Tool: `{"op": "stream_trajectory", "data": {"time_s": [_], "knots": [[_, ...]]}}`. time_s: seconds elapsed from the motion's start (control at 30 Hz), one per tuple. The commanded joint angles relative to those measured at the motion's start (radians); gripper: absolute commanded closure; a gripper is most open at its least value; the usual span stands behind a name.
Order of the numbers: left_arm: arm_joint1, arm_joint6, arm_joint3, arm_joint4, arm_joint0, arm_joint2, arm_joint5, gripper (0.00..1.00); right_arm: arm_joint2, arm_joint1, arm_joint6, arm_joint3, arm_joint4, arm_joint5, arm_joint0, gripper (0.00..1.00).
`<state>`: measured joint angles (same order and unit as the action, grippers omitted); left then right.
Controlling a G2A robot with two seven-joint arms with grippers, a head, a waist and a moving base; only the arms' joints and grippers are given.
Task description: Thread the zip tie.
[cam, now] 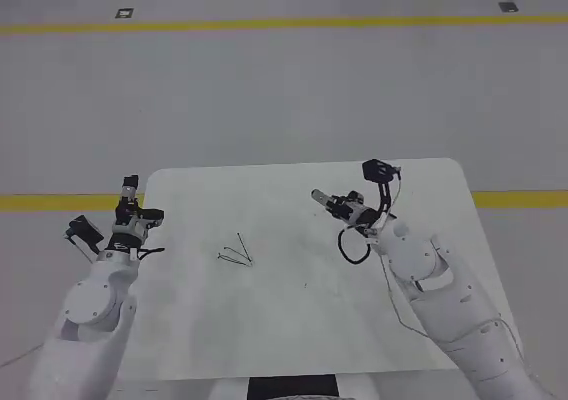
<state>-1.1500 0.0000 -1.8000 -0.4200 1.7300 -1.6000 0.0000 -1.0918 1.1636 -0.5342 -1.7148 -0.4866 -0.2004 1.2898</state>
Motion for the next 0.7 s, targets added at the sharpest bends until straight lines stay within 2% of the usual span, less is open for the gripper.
{"op": "stream_trajectory", "data": {"time_s": [0.0,0.6,0.63,0.67], "knots": [[0.0,0.0,0.0,0.0,0.0,0.0,0.0,0.0,0.056,0.008,-0.041,0.043,-0.034,-0.008,-0.043,0.0],[0.0,0.0,0.0,0.0,0.0,0.0,0.0,0.0,0.067,0.01,-0.055,0.053,-0.038,-0.005,-0.051,0.0],[0.0,0.0,0.0,0.0,0.0,0.0,0.0,0.0,0.088,0.01,-0.081,0.049,-0.061,0.008,-0.058,0.0],[0.0,0.0,0.0,0.0,0.0,0.0,0.0,0.0,0.129,0.014,-0.138,0.053,-0.114,0.014,-0.096,0.0]]}}
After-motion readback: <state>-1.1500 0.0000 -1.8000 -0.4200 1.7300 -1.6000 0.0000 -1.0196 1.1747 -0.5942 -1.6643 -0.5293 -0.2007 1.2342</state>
